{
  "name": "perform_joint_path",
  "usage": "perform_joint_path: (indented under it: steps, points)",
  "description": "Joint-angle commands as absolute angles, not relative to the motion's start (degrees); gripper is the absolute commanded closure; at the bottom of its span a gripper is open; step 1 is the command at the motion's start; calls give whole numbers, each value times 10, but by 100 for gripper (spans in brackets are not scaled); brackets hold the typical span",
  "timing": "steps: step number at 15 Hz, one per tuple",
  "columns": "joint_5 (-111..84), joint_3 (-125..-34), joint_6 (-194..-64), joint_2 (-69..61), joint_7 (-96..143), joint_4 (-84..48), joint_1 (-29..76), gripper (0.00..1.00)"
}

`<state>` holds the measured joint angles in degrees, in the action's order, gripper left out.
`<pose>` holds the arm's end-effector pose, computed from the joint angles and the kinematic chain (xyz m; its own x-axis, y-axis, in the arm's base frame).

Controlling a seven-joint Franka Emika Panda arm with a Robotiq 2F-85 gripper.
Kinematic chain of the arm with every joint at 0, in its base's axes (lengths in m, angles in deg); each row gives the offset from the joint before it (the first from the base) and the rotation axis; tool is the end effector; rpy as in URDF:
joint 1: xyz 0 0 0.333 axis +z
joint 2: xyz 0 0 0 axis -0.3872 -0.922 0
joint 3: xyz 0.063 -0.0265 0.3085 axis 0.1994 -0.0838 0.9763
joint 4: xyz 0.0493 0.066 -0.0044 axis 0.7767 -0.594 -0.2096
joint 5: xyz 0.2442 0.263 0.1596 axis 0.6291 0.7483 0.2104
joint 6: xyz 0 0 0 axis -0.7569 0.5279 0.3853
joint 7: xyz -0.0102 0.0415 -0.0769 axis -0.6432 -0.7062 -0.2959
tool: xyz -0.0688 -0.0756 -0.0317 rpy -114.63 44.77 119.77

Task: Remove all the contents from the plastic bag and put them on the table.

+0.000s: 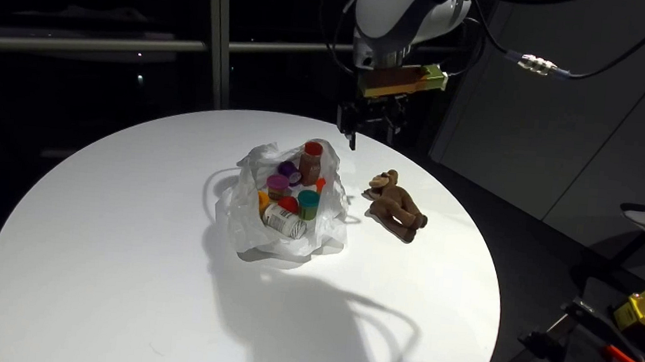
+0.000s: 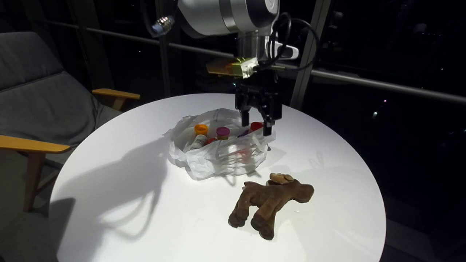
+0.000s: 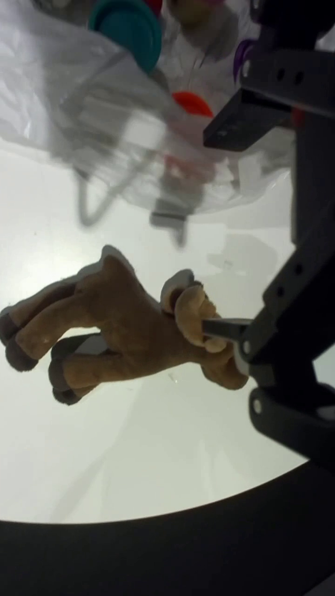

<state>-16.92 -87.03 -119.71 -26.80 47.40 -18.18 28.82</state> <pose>0.6793 -0.0509 0.2217 0.8822 -0.4708 -0.0045 -0.4569 -0.8584 0.2333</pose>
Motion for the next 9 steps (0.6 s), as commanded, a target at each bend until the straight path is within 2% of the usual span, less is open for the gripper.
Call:
perform_joint_path:
  steps: [1, 9]
  points:
    - [-167, -835, -1231, -266, 437, -165, 286, 0]
    - [-151, -782, -1226, -366, 314, -59, 269, 0]
